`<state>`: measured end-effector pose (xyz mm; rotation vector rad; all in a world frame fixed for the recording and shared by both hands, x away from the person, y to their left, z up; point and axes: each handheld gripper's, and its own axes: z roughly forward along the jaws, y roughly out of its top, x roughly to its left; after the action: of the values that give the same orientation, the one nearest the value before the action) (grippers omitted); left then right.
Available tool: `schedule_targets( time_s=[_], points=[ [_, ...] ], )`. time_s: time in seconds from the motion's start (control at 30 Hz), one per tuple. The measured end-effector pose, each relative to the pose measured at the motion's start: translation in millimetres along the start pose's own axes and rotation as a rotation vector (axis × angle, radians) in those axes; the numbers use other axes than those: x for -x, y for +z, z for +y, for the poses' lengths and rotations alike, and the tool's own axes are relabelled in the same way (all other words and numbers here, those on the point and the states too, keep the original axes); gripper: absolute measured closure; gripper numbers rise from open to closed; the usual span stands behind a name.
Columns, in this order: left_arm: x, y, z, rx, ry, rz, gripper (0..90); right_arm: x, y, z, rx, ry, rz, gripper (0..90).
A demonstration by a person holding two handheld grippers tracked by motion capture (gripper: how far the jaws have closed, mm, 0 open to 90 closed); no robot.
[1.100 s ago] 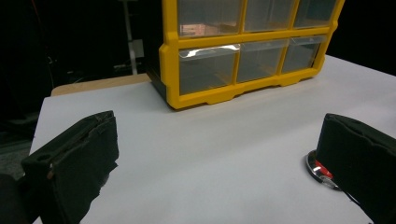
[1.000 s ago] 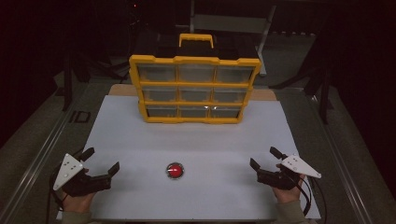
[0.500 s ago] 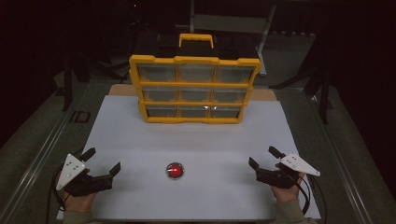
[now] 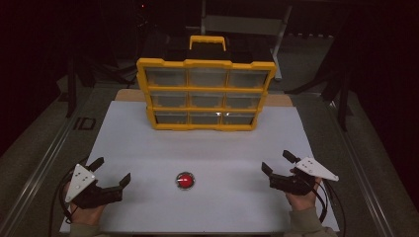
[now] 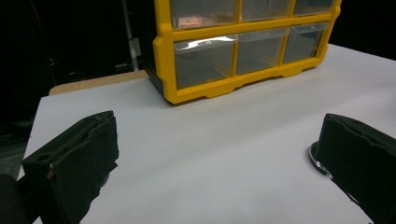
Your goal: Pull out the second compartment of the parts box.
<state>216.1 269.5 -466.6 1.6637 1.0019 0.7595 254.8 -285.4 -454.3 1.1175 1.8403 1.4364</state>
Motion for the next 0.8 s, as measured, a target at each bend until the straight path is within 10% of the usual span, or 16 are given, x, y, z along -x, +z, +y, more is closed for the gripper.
schedule_targets(
  time_s=[0.8],
  points=[
    [2.7,3.7,-1.5,-0.009,0.009,-0.009,0.0,-7.3,7.5,33.1,0.008,-0.032,0.013,8.0]
  ],
)
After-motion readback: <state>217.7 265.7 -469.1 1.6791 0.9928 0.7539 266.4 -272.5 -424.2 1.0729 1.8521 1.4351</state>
